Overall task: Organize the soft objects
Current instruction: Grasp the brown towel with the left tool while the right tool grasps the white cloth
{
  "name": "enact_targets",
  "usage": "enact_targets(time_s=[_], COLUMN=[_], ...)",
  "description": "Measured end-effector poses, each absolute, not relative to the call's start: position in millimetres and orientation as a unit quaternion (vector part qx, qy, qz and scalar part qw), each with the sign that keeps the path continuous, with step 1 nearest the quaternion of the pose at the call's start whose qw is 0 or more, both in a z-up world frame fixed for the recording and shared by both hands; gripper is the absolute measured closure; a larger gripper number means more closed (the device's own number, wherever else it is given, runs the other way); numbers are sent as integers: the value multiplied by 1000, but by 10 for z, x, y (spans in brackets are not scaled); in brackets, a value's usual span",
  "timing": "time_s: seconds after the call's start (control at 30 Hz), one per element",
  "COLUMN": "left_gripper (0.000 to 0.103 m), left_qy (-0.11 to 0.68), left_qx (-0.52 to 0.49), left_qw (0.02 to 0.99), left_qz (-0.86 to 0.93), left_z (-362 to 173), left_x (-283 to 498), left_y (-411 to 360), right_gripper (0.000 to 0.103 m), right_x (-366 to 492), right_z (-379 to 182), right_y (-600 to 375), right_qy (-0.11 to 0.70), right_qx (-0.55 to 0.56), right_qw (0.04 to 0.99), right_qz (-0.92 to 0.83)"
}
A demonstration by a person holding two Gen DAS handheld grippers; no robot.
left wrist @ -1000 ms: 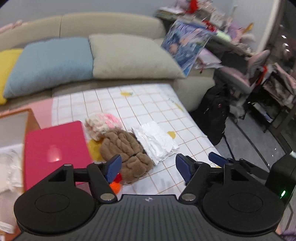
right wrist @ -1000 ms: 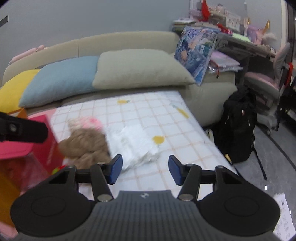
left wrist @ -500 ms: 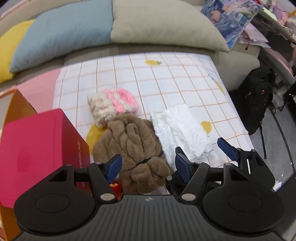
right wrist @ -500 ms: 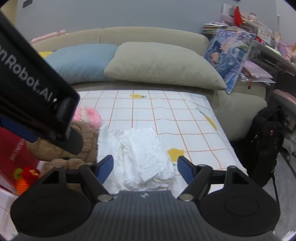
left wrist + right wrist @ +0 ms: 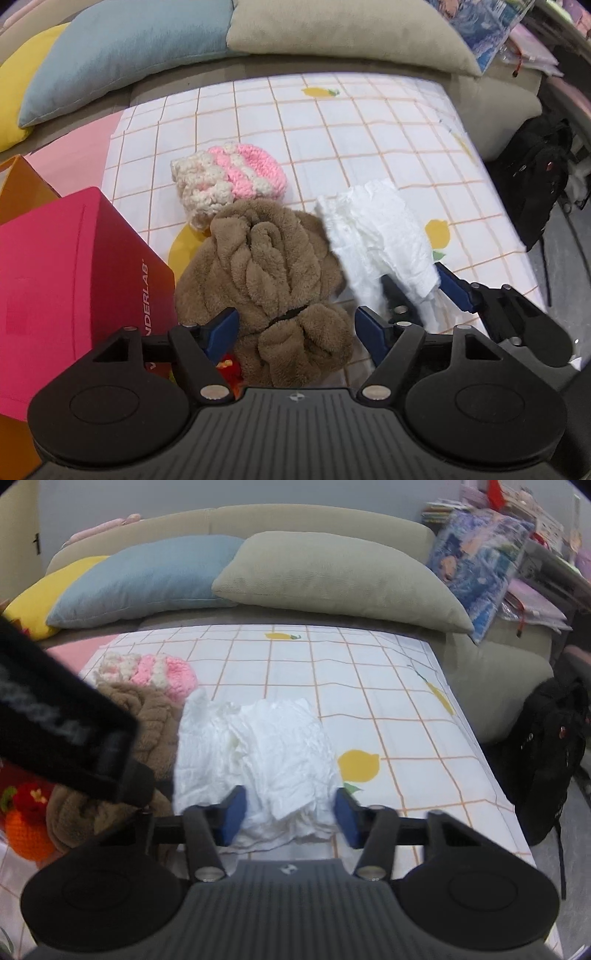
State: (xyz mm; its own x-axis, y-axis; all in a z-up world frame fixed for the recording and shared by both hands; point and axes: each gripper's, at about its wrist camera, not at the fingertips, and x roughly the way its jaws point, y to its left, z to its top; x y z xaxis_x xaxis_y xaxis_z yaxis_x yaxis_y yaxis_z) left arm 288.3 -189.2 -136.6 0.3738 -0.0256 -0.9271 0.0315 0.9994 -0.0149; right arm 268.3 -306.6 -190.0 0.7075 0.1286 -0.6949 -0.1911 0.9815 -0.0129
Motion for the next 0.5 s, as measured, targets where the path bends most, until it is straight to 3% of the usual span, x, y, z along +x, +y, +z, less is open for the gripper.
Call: enact_targets(time_s=[0.03, 0.1, 0.37, 0.5], left_gripper=[19, 19, 15, 30], left_qy=[561, 561, 564, 557], left_qx=[7, 17, 55, 81], left_qw=[828, 827, 824, 826], left_qz=[-16, -14, -13, -27], left_z=[-1387, -1418, -1552, -1580], left_x=[2889, 2898, 2938, 2907], left_y=[-1905, -1929, -2018, -2047], right_gripper=[78, 83, 84, 84], right_x=[2675, 2662, 2599, 2583], right_z=[-1893, -1862, -1824, -1790], right_y=[-3067, -3130, -3581, -3540], right_qy=[373, 377, 387, 376], right_qx=[-46, -42, 59, 56], right_qw=[922, 922, 920, 924], right_qz=[89, 83, 23, 33])
